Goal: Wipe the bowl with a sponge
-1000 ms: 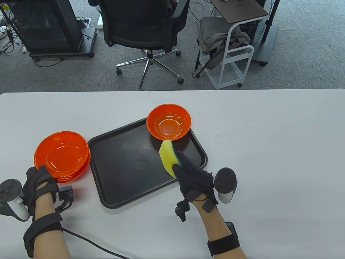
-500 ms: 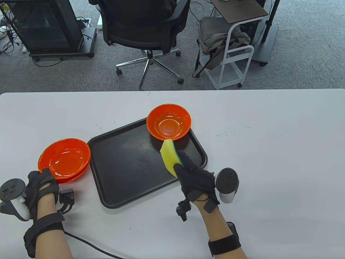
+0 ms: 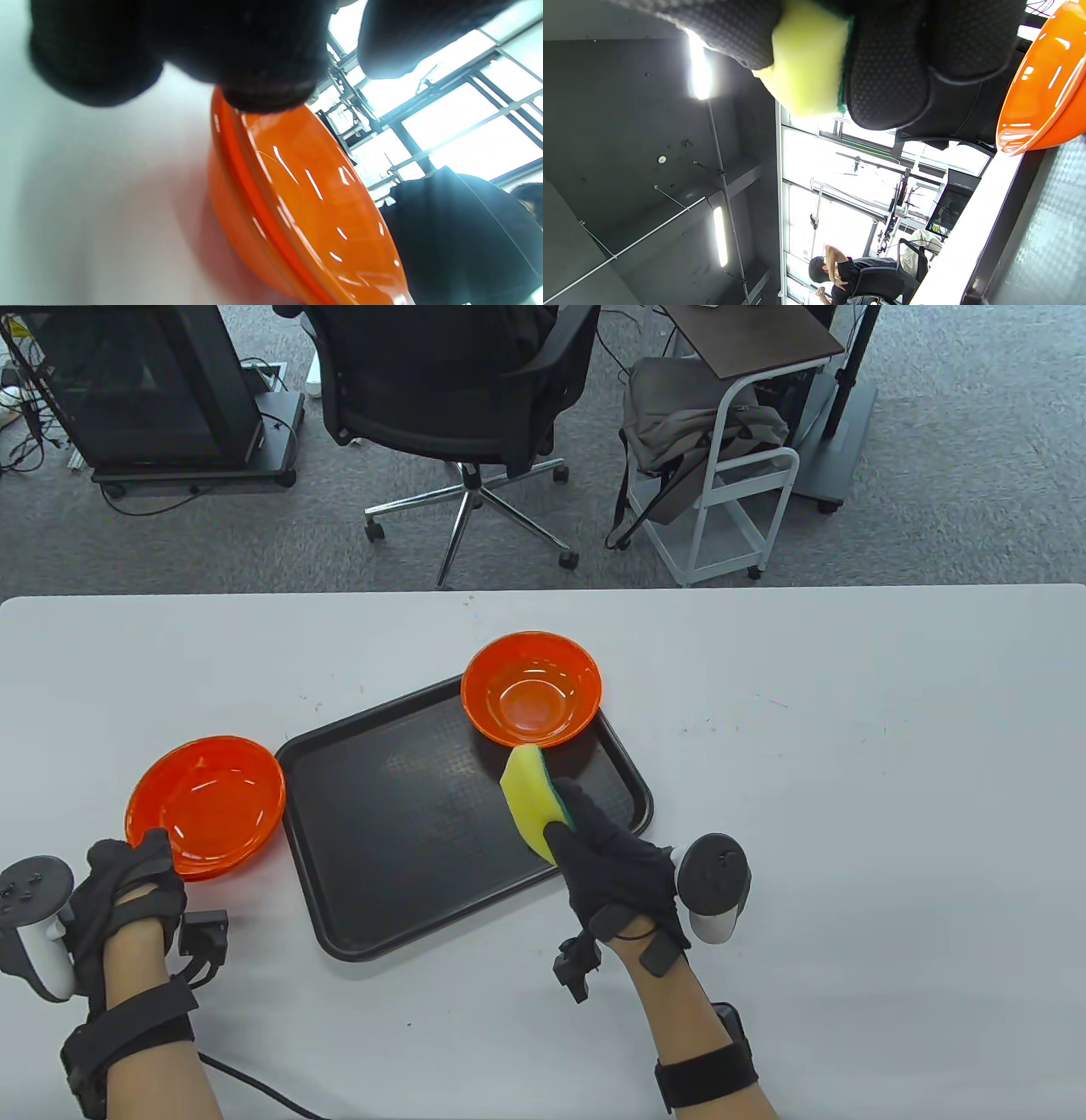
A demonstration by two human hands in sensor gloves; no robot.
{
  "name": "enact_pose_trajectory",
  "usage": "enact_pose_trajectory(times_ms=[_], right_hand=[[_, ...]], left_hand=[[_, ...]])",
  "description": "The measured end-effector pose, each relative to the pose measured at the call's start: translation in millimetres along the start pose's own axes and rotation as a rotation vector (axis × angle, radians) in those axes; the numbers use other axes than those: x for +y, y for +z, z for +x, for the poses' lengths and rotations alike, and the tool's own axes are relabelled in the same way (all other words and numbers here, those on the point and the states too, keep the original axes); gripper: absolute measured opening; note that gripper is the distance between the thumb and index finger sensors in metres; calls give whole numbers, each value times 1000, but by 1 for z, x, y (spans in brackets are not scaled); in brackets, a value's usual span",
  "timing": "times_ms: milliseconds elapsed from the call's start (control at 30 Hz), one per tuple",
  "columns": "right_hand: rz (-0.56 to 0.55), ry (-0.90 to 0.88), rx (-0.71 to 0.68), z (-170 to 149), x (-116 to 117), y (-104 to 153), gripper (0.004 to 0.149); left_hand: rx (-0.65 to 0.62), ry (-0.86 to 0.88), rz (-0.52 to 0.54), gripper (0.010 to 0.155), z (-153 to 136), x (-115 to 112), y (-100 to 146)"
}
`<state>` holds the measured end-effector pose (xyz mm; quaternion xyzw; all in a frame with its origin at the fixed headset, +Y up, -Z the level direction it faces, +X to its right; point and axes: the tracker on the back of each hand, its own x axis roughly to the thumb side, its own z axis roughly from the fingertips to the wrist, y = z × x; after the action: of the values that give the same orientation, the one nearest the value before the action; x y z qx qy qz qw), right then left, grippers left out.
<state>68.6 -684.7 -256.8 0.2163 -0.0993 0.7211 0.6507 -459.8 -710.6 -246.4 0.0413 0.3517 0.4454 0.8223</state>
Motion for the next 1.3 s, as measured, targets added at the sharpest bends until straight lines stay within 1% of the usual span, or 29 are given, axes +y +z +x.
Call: enact_pose_trajectory(times_ms=[100,133,167,233,267,333,367,400,433,533,700,767,900,1033,1167,1300], right_hand=[[-3,-2,-4,1,-1,0,51],[-6,-2,-6,1,-2,0,51],[-10,-2,-6,1,-3,0,51],[-18,1,-6,1,-5,0,51],[-21,4,-5,0,-6,-1,51],[-25,12,-3,0,-8,-1,51],[-27,14,-3,0,-9,-2,51],[-33,14,-4,0,-11,-2,51],[-37,14,-4,0,-12,-2,51],[-52,10,-9,1,-15,-2,51],[-61,14,-22,5,-19,-3,51],[-62,12,-27,7,-20,-3,51],[-71,13,-46,12,-24,-5,51],[-82,13,-55,14,-27,-6,51],[-96,22,-52,13,-32,-7,51],[-103,30,-46,11,-35,-7,51]], left_hand=[[-79,-9,-59,74,19,-10,7],[-122,-19,-83,74,29,-17,10],[-181,-49,-99,74,39,-26,12],[-248,-138,-125,74,58,-44,16],[-277,-184,-156,74,68,-55,18],[-310,-209,-205,75,84,-77,20],[-315,-211,-226,75,90,-85,20],[-325,-212,-254,76,98,-101,20],[-332,-218,-273,77,103,-110,20],[-346,-249,-357,80,122,-151,19],[-285,-194,-514,89,139,-221,15],[-255,-199,-561,92,142,-245,13],[-252,-198,-561,95,150,-281,10],[-217,-182,-577,96,156,-302,5],[-212,-186,-578,93,161,-313,0],[-203,-141,-574,84,160,-319,-2]])
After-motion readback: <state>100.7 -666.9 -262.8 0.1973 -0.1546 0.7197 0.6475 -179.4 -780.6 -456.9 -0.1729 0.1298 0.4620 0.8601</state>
